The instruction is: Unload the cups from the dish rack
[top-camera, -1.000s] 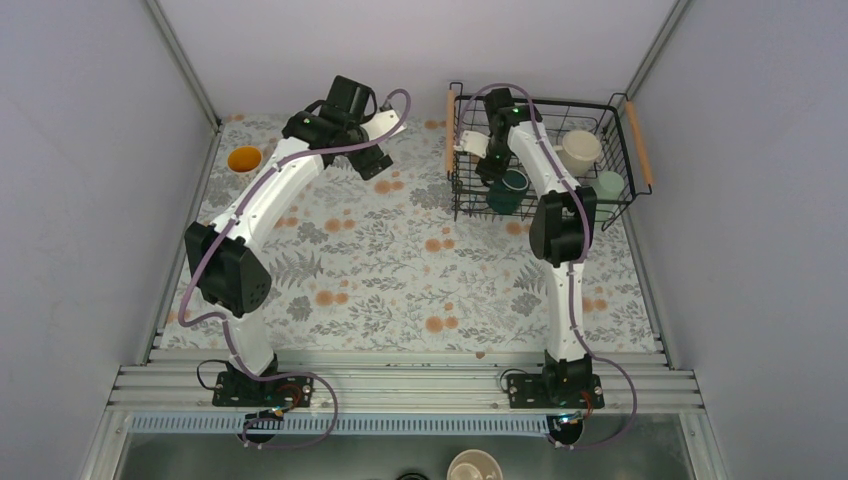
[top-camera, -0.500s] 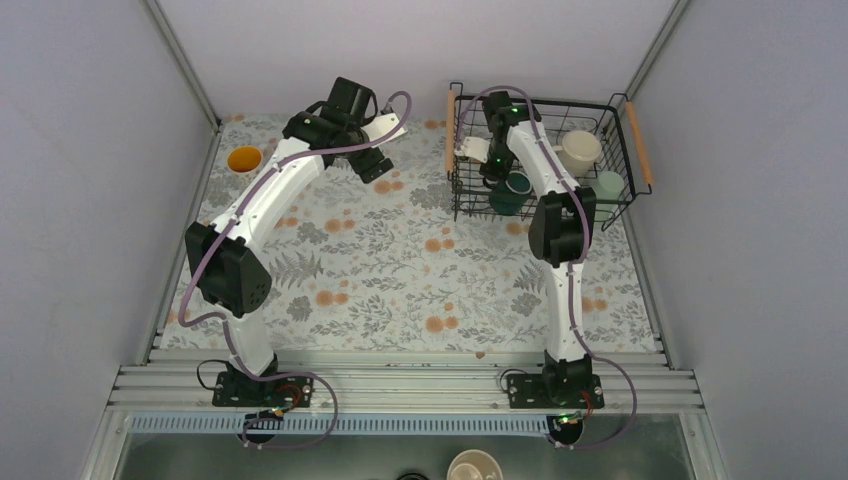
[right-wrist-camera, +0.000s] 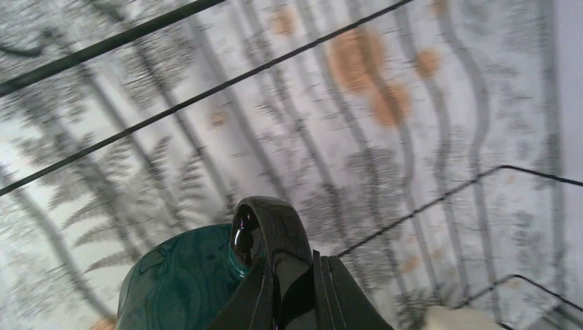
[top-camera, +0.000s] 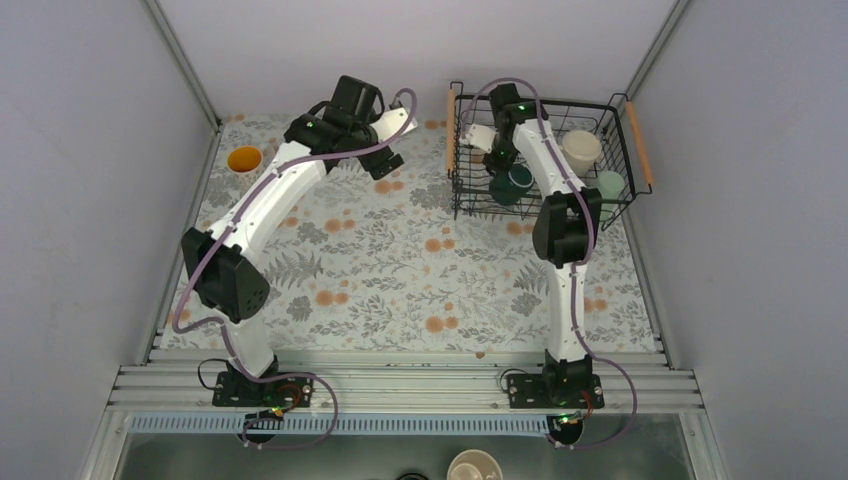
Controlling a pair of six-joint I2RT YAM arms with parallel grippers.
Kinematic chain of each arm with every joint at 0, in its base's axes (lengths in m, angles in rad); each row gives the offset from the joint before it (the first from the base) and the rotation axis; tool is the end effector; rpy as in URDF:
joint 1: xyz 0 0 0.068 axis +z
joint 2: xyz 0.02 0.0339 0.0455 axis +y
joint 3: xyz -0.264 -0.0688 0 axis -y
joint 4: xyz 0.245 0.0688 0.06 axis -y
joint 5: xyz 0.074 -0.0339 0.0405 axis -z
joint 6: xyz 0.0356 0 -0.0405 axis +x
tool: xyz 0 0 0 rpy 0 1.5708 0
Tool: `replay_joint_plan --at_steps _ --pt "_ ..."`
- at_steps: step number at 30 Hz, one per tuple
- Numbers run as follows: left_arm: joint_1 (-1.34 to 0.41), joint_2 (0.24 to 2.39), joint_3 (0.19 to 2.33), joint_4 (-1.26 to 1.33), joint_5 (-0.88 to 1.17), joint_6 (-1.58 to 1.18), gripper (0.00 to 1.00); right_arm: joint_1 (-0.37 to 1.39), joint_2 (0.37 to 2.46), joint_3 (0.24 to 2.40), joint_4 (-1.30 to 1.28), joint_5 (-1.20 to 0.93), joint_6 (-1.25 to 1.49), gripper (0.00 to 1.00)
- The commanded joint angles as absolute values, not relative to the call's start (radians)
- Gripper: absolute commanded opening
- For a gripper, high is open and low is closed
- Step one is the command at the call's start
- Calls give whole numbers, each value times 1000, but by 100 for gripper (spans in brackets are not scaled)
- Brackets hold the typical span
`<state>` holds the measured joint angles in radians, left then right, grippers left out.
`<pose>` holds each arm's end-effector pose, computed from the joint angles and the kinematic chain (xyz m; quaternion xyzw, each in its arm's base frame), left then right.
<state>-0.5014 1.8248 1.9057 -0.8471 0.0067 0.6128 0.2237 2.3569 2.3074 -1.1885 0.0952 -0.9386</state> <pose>0.3547 -0.1947 0.3726 0.4876 0.7803 0.0187 0.3911 0.4788 0.1055 0.2444 -0.5342 0.8277 -0.1018 0.1386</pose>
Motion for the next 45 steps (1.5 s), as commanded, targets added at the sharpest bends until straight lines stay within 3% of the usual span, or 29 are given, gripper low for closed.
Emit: replay_joint_plan --at_steps 1,9,19,29,45 --pt "-518 1754 1956 -761 64 565 100 176 2253 2305 -928 141 -883 4" --pt "-525 1699 1909 -590 229 560 100 131 2176 2344 -798 142 -803 3" --pt "-515 1591 1509 52 623 431 100 129 1922 2327 -831 -261 -563 3" --pt "-456 1721 1563 133 899 245 100 129 1833 2327 -948 -630 -468 3" --pt "-451 1845 1680 168 1148 76 100 133 1839 2265 -915 -908 -400 3"
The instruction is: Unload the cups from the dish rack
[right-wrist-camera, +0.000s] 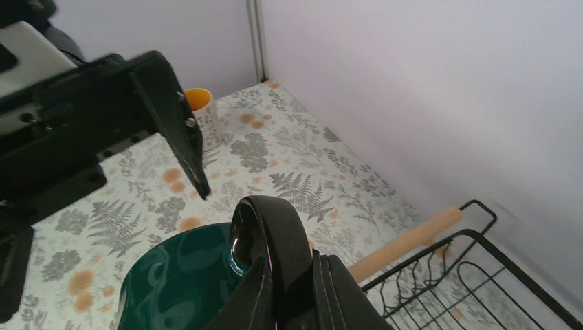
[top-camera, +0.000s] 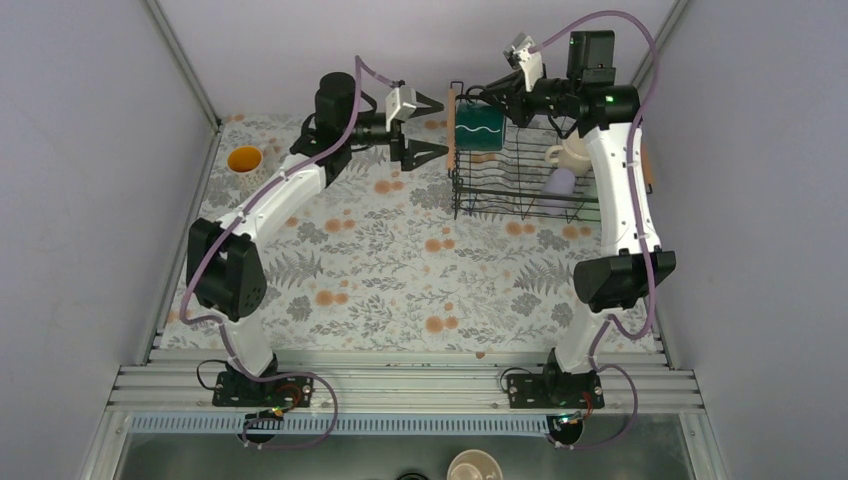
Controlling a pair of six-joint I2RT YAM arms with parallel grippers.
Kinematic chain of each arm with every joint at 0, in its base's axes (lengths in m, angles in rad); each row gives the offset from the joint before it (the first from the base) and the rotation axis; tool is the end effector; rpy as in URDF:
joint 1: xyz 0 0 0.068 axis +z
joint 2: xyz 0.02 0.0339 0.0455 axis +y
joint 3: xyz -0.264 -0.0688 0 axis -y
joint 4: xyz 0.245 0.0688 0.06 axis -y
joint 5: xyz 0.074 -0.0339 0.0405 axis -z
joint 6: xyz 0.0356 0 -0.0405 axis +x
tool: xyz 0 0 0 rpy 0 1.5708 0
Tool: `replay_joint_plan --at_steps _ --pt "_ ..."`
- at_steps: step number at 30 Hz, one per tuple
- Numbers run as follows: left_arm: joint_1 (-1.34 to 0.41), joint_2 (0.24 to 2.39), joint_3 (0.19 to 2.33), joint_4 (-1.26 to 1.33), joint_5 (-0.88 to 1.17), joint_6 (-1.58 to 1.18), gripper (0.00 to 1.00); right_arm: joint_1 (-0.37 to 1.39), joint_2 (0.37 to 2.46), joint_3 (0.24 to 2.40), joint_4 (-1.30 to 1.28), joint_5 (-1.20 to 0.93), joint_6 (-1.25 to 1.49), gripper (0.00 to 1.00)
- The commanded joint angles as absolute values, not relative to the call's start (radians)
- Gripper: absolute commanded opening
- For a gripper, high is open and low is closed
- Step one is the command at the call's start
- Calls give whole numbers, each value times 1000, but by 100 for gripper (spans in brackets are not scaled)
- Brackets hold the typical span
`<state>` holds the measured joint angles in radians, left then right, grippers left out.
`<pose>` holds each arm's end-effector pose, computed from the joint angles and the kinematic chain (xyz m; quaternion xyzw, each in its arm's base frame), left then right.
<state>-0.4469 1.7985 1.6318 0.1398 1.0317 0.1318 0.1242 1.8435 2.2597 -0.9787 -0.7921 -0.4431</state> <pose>0.3686 -0.2105 0.3867 0.5076 0.4992 -0.4443 0.5438 0.3687 0.0716 0.4689 -0.4050 0.7234 0.2627 0.4936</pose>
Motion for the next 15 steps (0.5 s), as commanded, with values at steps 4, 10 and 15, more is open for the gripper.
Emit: replay_joint_plan --at_steps 4,10,15 --pt "-451 1882 1734 130 1155 67 100 137 1840 2278 -909 -918 -389 3" --pt "-454 1920 1758 162 1219 -4 100 138 1832 2278 -893 -909 -383 3" --pt "-477 1936 1780 212 1297 -88 87 145 1853 2282 -861 -907 -368 3"
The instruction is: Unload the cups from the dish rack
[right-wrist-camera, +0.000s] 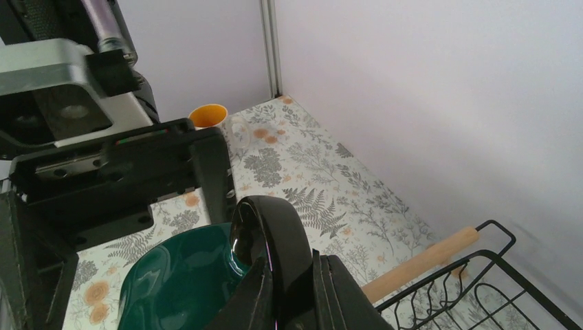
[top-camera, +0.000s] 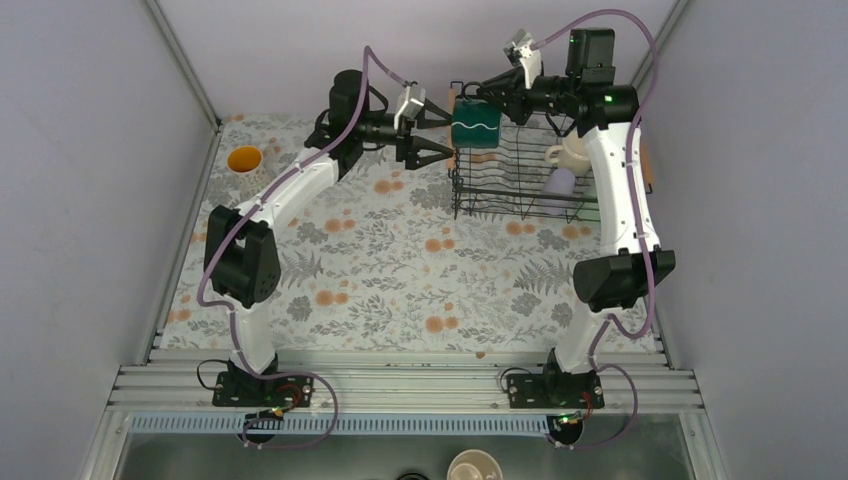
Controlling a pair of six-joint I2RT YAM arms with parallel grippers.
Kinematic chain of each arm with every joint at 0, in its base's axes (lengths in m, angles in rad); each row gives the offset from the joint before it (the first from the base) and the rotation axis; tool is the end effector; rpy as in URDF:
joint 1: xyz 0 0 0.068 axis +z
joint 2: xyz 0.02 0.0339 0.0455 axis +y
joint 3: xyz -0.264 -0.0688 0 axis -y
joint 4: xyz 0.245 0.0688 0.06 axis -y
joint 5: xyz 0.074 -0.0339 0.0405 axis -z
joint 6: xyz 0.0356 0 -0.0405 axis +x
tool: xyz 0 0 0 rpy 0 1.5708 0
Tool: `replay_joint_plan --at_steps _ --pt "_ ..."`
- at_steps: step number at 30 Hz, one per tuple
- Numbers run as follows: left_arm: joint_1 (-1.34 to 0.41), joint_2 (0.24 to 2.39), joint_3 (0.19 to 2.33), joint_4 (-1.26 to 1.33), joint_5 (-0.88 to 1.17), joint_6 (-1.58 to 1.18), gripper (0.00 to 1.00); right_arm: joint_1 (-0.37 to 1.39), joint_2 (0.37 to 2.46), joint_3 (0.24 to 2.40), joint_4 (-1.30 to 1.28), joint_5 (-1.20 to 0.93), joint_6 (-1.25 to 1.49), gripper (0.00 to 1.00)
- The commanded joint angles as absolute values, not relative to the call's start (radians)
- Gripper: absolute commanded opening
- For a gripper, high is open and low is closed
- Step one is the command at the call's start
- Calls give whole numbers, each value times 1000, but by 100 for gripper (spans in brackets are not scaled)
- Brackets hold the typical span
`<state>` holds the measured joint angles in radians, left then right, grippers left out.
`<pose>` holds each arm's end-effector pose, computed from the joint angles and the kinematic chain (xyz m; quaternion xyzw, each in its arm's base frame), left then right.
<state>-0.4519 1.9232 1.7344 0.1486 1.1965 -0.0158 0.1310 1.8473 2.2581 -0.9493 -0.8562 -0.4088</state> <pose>0.3903 -0.2263 0.3707 0.5098 0.4974 -0.5278 0.4627 0.3695 0.0758 0.4704 -0.4084 0.7080 0.2954 0.4947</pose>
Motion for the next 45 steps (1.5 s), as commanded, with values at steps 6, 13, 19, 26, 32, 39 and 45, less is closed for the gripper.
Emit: replay_joint_plan --at_steps 6,13,19,26,32,39,45 --pt "-509 1924 1793 213 1305 -112 74 152 1869 2287 -815 -900 -347 3" --pt "-517 1917 1803 182 1286 -102 31 156 1876 2288 -801 -899 -342 3" --pt "-517 1902 1806 130 1251 -57 2 155 1853 2261 -787 -903 -337 4" --pt "-515 1895 1896 -169 1116 176 2 156 1799 2204 -809 -813 -378 51" --pt "-481 1945 2148 -582 806 467 2 154 1767 2128 -861 -505 -477 71" --pt "-350 1980 2352 -928 474 793 2 132 1756 2026 -859 -167 -541 79" --pt "-243 1960 2295 -1054 199 1018 2 113 1757 2003 -861 -57 -581 80"
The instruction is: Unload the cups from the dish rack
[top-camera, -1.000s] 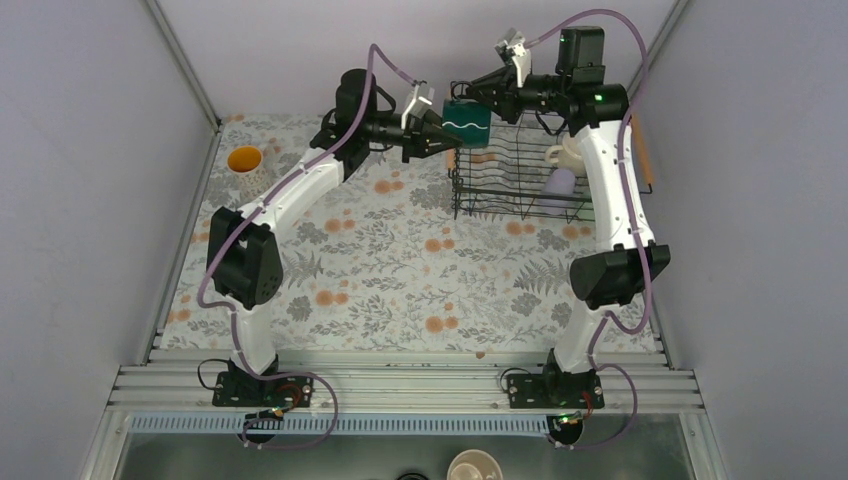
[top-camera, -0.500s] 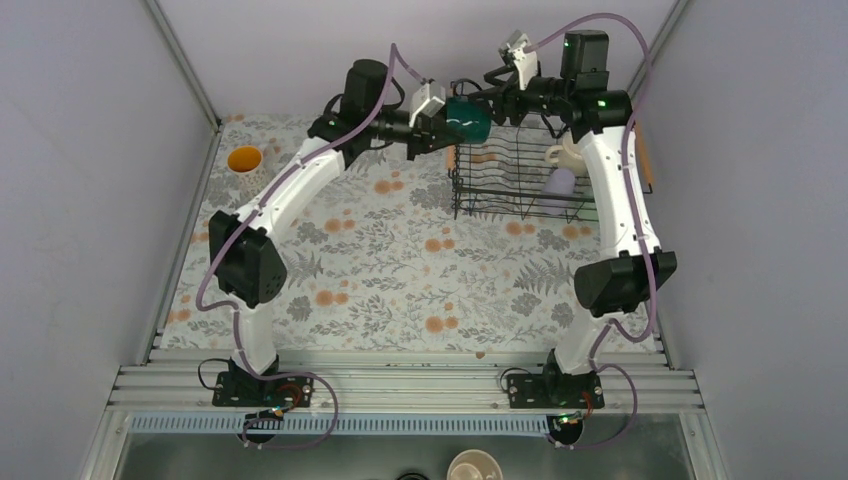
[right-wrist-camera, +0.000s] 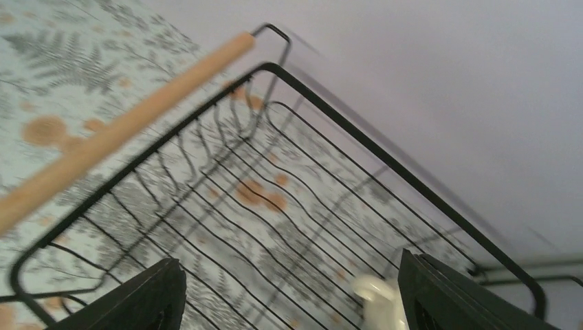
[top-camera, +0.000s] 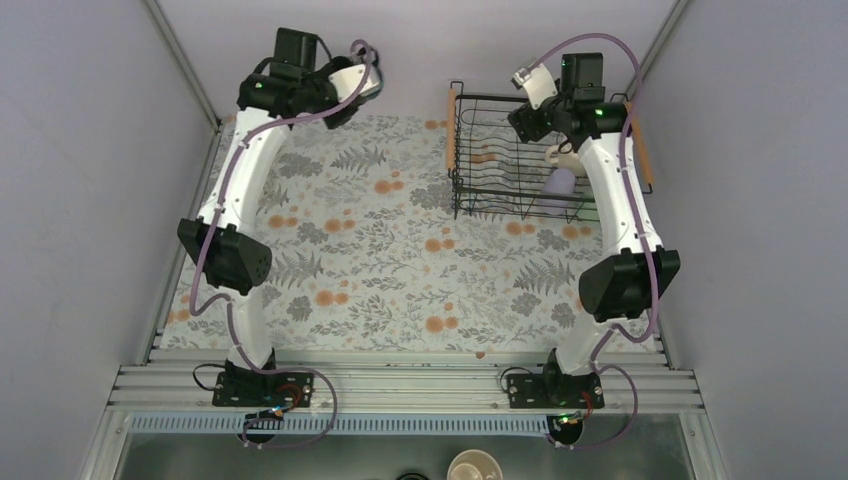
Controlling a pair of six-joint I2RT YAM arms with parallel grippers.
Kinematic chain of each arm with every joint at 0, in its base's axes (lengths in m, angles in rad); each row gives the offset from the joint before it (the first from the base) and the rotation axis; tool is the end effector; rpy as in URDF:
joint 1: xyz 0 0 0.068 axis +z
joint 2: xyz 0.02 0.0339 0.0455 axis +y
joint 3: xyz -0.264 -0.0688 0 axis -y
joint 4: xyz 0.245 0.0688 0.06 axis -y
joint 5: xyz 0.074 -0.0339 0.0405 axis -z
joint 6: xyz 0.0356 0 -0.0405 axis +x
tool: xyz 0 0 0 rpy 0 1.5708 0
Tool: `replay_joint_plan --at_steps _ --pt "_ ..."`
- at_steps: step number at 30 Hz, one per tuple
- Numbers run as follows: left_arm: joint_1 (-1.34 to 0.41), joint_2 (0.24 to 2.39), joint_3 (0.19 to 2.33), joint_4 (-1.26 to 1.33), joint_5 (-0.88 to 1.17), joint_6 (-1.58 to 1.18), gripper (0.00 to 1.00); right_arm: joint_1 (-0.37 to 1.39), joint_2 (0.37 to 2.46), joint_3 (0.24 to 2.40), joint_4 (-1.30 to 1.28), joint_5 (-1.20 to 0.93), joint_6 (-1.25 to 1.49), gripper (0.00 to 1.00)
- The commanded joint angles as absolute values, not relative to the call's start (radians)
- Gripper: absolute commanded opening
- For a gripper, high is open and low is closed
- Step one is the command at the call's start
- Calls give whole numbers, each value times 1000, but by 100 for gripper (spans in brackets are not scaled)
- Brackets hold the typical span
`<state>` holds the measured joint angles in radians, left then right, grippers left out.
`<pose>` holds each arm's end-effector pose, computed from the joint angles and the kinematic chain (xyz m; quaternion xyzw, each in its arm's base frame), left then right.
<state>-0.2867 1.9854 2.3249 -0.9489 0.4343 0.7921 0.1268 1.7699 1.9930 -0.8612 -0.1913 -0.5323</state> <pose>0.4030 -0.1344 0.4325 0.5302 0.6917 -0.0721 0.4850 0.3814 0.0555 0.4201 -0.3284 0.8274 -0.0066 0.4556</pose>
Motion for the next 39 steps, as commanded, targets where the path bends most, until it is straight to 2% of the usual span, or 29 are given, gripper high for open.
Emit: replay_joint_plan --at_steps 1,11,21,35,36,39 --pt "-228 1955 2264 -1050 149 1046 2 112 1763 2009 -874 -55 -585 80" --pt "-146 2025 2097 -1128 -48 1136 2 105 1800 2039 -955 -5 -609 81" --pt "-141 2319 2291 -1356 -107 1017 2 98 1740 1971 -939 42 -641 82" --pt "-131 2379 2240 -1357 -94 1017 3 87 1682 1865 -894 67 -666 82" --pt "-130 2384 2247 -1356 -97 1015 5 89 1679 1859 -891 65 -666 82" --pt "-125 2392 2256 -1357 -110 1011 23 86 1671 1845 -885 69 -668 82"
